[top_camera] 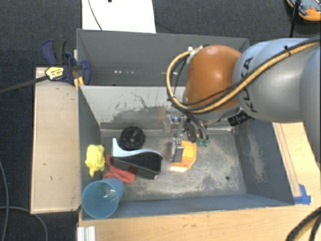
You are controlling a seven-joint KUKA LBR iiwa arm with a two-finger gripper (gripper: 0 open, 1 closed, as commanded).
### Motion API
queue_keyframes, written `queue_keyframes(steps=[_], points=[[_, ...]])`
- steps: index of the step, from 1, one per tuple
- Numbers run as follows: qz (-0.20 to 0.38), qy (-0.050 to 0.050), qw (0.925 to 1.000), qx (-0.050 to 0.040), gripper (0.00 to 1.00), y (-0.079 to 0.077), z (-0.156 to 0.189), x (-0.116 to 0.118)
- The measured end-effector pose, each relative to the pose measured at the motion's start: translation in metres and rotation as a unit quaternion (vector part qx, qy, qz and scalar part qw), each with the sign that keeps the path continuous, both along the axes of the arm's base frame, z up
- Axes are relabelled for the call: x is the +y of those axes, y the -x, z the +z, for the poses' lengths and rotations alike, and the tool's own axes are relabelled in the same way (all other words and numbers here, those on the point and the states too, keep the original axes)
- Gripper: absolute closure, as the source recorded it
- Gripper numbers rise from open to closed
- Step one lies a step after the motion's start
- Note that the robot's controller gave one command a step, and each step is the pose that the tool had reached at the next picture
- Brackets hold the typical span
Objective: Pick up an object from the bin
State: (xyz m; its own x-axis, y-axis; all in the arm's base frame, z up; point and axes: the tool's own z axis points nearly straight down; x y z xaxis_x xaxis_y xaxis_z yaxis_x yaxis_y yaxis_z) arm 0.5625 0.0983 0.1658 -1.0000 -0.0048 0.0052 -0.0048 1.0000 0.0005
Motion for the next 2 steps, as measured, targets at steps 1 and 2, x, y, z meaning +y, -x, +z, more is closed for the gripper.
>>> queue_keyframes(steps=[1,2], points=[[-0.001,0.0,1.0,-0.0039,0.0,-0.002,0.005,-0.001],[0.045,0.0,0.999,-0.0059,0.0,0.007,-0.044,0.051]])
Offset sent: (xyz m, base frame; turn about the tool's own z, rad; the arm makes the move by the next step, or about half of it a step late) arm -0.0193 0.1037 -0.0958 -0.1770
